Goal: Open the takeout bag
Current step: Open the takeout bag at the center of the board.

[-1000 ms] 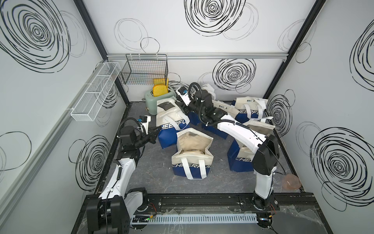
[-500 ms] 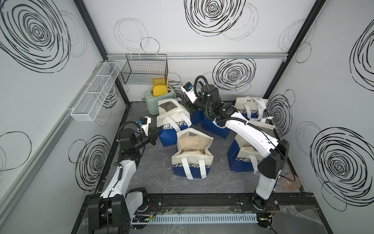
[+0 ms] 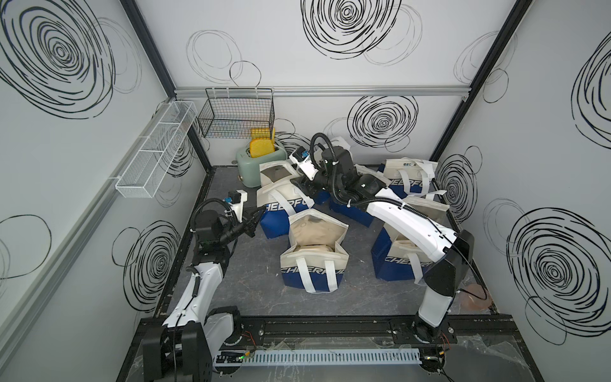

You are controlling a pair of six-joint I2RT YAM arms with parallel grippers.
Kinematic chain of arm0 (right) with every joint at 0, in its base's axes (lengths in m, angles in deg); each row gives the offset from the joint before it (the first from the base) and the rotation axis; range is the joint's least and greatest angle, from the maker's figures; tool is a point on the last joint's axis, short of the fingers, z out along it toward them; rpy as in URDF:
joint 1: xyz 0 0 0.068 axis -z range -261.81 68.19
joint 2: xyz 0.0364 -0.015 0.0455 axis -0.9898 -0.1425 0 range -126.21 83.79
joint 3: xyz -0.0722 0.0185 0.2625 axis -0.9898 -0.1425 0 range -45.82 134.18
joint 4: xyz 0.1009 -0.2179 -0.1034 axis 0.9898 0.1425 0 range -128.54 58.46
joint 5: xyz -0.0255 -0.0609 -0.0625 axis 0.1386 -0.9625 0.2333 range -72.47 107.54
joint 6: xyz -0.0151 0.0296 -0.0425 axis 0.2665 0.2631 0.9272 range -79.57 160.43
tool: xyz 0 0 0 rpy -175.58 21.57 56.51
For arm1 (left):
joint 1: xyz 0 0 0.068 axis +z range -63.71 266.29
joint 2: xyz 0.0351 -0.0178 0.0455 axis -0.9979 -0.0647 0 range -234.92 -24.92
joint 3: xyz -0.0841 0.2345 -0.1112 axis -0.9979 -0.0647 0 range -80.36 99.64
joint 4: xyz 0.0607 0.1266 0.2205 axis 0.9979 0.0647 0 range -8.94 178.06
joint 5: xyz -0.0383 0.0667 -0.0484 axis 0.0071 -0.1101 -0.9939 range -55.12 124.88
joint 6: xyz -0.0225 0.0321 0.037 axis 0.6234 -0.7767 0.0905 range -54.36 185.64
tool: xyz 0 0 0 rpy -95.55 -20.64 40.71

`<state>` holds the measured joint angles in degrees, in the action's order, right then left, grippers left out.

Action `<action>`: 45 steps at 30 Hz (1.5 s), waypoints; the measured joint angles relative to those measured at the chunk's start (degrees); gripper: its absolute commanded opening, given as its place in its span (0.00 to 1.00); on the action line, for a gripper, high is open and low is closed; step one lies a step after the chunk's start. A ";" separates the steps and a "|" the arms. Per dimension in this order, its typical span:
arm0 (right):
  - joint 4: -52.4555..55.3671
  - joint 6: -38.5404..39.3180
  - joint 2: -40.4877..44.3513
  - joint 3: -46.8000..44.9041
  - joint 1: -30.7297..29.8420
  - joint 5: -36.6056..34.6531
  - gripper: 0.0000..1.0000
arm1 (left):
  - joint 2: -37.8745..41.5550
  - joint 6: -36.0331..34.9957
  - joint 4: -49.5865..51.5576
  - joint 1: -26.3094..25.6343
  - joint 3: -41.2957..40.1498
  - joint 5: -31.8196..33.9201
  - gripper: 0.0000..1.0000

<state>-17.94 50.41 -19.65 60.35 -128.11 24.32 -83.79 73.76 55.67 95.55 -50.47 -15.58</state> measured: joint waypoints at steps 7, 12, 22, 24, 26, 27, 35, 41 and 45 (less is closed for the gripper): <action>0.00 0.52 0.00 -0.87 -0.07 -2.34 0.44 | 1.75 -0.48 1.49 -0.63 0.00 0.09 0.00; -0.04 0.94 -0.02 -0.85 -0.07 -4.15 0.45 | 2.05 -0.92 2.36 -0.98 0.00 0.11 0.00; -0.35 1.62 -0.24 -0.20 -0.07 -4.39 0.45 | 2.32 -2.58 3.48 -1.64 0.00 0.11 0.00; -0.59 1.86 -0.26 0.15 -0.07 -4.37 0.45 | 2.36 -3.04 3.85 -1.81 0.00 0.11 0.00; -0.72 2.01 -0.31 0.46 -0.07 -4.39 0.44 | 2.40 -3.30 4.37 -1.88 0.00 0.11 0.00; -0.87 2.03 -0.37 0.59 -0.07 -4.39 0.44 | 2.43 -3.45 4.57 -1.88 0.00 0.11 0.00; -0.96 2.10 -0.59 0.66 -0.07 -4.44 0.41 | 2.67 -4.11 5.35 -2.03 0.00 0.15 0.00; -1.05 2.10 -0.57 -1.88 -0.09 -4.72 0.39 | 2.71 -4.24 5.62 -2.03 0.00 0.24 0.00; -1.14 2.10 -0.55 -3.89 -0.09 -5.16 0.38 | 2.71 -4.26 6.49 -2.03 -0.02 0.57 0.00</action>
<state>-19.07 52.51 -20.19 56.46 -128.20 19.16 -81.08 69.49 62.16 93.51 -50.49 -15.01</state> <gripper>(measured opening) 0.388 0.048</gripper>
